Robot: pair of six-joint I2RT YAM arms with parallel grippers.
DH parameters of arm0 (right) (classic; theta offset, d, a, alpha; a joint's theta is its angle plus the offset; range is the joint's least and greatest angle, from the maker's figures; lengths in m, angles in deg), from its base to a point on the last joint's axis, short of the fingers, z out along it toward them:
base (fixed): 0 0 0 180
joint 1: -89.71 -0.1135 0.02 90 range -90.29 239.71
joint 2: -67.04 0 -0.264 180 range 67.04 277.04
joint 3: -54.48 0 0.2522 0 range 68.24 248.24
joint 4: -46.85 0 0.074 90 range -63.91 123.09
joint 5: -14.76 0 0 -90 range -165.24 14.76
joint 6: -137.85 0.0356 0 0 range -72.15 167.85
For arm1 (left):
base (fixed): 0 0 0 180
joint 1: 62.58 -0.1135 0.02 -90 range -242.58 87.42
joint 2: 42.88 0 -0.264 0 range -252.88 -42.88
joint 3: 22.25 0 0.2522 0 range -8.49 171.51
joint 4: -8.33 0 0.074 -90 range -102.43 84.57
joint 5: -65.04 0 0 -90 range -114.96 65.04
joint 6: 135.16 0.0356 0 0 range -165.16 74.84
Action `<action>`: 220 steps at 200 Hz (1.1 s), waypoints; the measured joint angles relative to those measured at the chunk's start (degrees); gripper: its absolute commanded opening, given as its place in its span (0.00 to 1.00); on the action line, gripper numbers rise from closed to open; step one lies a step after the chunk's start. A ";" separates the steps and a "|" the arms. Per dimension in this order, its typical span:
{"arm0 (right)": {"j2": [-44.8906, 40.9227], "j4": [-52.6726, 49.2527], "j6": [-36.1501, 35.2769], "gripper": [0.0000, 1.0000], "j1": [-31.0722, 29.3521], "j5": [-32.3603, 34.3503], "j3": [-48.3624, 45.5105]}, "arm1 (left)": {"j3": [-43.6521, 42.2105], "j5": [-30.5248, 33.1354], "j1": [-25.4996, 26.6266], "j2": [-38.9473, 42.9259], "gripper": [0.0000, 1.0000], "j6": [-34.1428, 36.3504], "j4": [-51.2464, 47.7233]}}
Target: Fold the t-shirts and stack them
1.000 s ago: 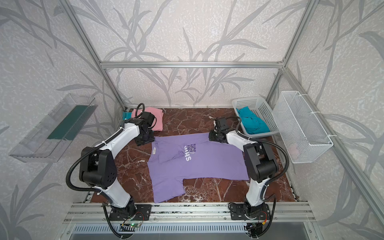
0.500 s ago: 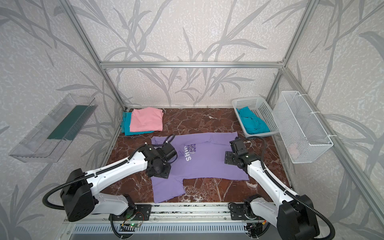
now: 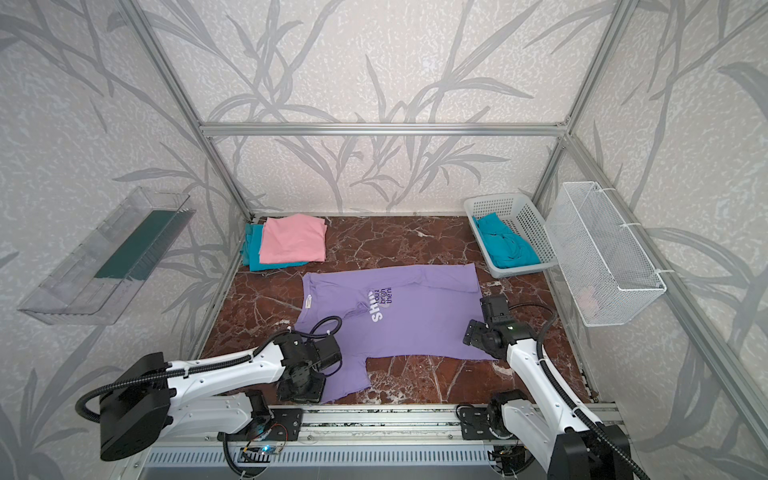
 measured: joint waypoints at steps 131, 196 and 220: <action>0.98 3.06 5.79 0.62 7.15 -4.35 -5.27 | 1.27 -6.25 0.11 -3.43 0.00 -3.85 9.88; 5.57 8.68 5.57 0.00 10.40 -7.93 -5.25 | 7.17 -1.70 -4.15 -2.69 0.00 -1.25 1.60; 6.97 8.70 4.63 0.00 10.67 -8.83 -3.06 | 13.22 -1.14 -9.64 -0.39 0.00 1.25 -1.18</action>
